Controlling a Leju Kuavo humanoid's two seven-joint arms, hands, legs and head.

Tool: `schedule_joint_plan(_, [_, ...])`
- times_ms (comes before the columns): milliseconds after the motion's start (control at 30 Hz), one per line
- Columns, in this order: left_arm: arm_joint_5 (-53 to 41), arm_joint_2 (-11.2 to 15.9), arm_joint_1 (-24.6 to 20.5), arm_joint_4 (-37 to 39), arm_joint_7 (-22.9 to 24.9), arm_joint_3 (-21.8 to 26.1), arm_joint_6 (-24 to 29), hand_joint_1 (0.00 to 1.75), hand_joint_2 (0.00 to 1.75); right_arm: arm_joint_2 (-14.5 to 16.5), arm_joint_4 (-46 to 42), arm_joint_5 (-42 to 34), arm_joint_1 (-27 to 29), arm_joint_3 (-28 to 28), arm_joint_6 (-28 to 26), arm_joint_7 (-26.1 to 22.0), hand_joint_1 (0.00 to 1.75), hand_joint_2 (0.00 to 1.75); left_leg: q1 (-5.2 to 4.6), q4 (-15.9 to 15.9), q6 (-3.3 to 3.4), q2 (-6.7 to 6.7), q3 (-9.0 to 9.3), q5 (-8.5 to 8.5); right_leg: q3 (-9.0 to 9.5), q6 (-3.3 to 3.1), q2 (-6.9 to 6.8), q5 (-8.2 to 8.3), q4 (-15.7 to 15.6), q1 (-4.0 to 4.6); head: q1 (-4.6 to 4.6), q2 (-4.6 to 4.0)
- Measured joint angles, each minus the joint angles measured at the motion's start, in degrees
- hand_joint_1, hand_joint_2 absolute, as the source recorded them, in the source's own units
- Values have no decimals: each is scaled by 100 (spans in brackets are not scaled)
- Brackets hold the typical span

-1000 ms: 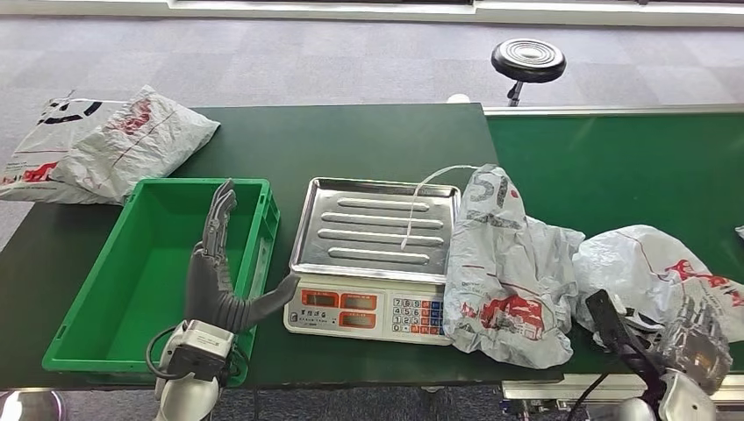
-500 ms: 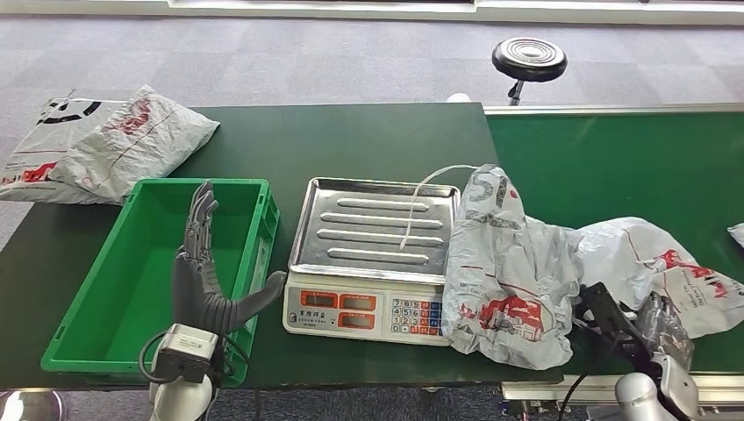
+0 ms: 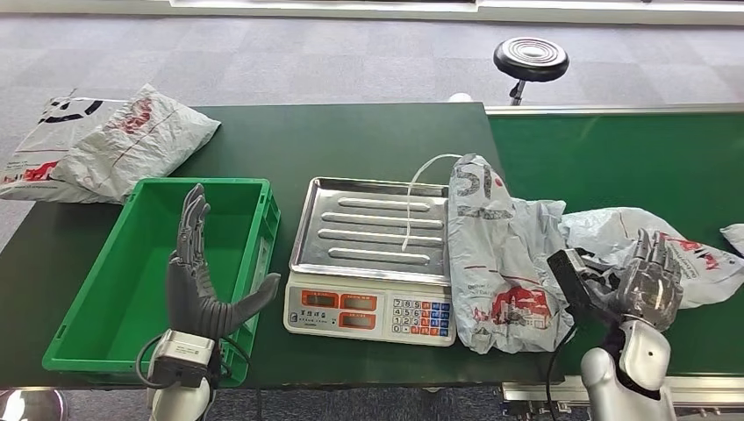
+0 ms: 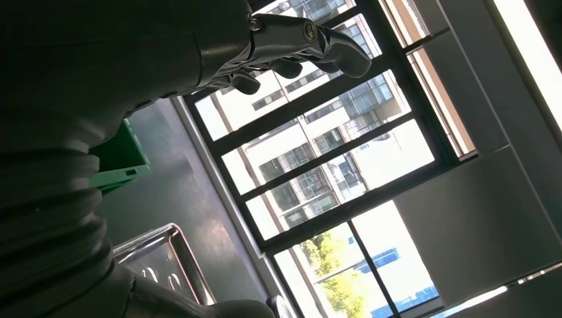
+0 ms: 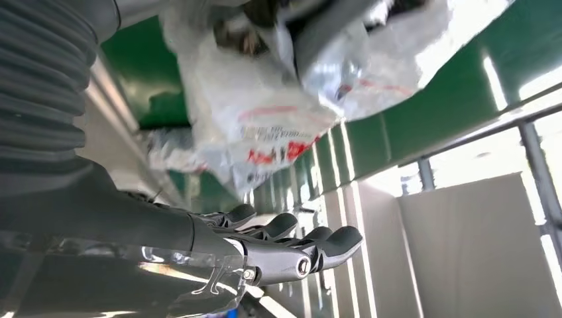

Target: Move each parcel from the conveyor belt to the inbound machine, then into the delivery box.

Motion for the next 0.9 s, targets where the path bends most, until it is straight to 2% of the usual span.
schedule_joint_plan(67, [0, 0, -1, 3, -2, 0, 0, 0, 175, 30, -349, 173, 114, 140, 14, 200, 0, 175, 0, 0, -1, 3, 0, -1, -2, 0, 6, 0, 0, 0, 0, 0])
schedule_joint_plan(200, [0, 0, -1, 3, -2, 0, 0, 0, 175, 60, -774, 247, 258, 301, -9, 270, 0, 175, 0, 0, -1, 3, -1, -1, -3, 0, 6, 0, 0, -1, 0, 0])
schedule_joint_plan(367, [26, 0, 21, 3, -32, 0, 0, 0, 175, 62, -1511, 652, 452, 663, -775, 136, 0, 175, -1, 0, -1, 5, 0, -1, -3, 0, 9, 1, 0, -1, 0, 0])
schedule_joint_plan(600, [127, 0, 40, 19, -93, 0, -2, 0, 175, 56, -2548, 315, 630, 1384, -622, -42, 0, 175, 1, 0, -2, 4, 0, -1, -2, -3, 5, -2, 0, 0, 0, 0])
schedule_joint_plan(700, [136, 0, 40, 35, -102, 0, -19, 0, 175, 43, -2710, -173, 671, 1511, -369, -172, 0, 175, 0, 0, -2, 4, 0, -1, -2, -2, 8, -1, -1, -1, 0, 0])
schedule_joint_plan(900, [236, 0, -22, 149, -120, 0, -122, 0, 175, 36, -2696, -2024, 752, 1706, 754, -702, 0, 175, 0, 0, -2, 4, 0, -1, -2, -3, 6, -1, -2, 0, 0, 0])
